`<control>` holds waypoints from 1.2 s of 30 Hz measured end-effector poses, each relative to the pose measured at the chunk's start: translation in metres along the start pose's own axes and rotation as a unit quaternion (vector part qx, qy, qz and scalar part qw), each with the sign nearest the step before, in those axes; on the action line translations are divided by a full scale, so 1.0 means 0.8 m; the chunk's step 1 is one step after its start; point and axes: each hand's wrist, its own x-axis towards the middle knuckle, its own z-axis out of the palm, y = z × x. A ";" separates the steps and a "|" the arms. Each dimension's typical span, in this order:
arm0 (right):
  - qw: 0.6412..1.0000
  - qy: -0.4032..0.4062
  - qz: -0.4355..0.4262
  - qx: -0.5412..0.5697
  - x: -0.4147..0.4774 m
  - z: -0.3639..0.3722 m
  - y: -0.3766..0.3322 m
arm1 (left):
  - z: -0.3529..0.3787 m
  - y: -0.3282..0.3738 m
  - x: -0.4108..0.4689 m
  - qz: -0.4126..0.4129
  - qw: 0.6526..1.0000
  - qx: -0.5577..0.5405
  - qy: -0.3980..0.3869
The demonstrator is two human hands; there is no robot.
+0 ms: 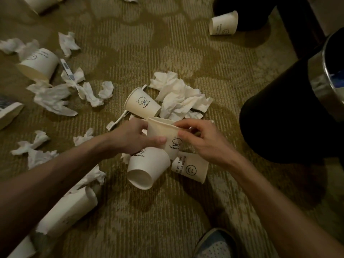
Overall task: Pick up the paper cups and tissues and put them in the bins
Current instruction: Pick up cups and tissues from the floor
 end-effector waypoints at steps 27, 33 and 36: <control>0.953 0.240 0.046 0.177 -0.041 -0.050 -0.026 | -0.001 0.090 -0.001 0.040 0.976 -0.182 0.111; 0.940 0.324 -0.095 0.043 -0.064 -0.163 -0.117 | -0.006 0.234 0.009 0.219 0.928 -0.267 0.139; 0.925 0.353 -0.142 0.001 -0.086 -0.217 -0.146 | 0.015 0.302 0.021 0.296 0.897 -0.266 0.190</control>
